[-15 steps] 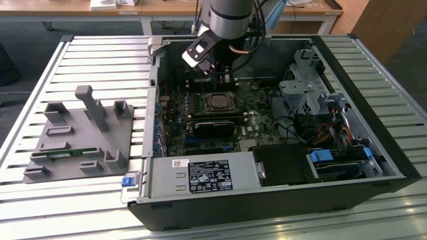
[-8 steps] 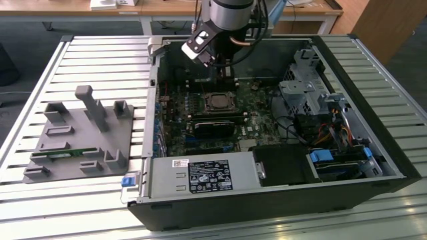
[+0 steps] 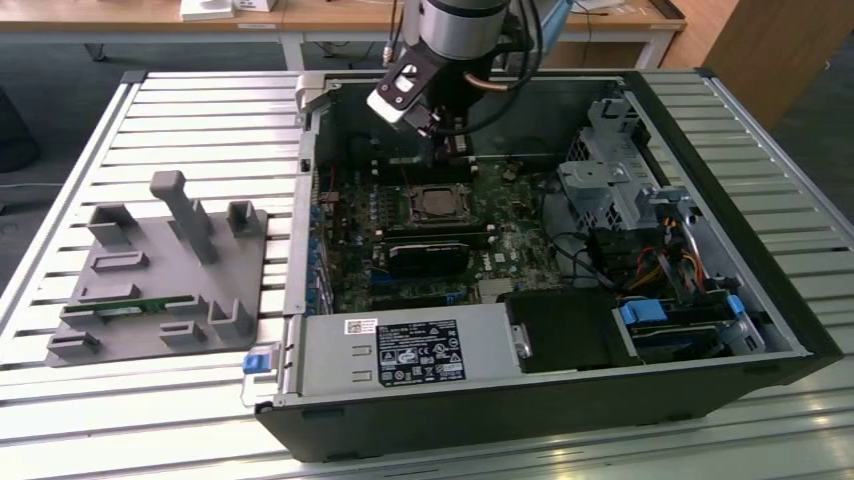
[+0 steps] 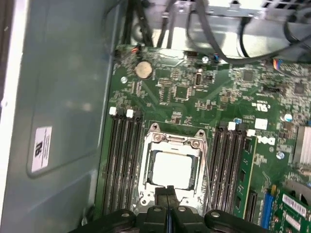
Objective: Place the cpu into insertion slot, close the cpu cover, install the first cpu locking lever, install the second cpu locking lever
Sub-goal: 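Install the first cpu locking lever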
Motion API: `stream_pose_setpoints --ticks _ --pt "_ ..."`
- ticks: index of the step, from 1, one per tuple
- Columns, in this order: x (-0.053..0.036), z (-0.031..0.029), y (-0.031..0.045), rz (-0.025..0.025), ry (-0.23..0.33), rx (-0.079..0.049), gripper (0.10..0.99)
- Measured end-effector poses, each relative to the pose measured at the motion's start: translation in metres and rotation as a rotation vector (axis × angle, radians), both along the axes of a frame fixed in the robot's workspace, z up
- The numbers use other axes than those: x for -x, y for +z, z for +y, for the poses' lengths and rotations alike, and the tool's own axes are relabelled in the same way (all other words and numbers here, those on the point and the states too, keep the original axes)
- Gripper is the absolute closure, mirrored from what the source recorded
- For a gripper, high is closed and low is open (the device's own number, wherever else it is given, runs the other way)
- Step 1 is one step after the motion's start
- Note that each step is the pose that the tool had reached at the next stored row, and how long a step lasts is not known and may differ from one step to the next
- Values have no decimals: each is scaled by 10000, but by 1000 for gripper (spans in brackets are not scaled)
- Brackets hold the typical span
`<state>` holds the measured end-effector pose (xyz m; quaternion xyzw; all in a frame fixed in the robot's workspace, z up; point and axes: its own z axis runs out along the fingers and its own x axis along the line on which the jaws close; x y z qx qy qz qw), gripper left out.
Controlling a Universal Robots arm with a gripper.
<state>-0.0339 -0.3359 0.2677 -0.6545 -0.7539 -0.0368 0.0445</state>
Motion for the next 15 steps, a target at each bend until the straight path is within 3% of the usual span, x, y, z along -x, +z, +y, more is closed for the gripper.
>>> stream_pose_setpoints --ticks 15 --pt "0 0 -4 -1 2323 -2 980"
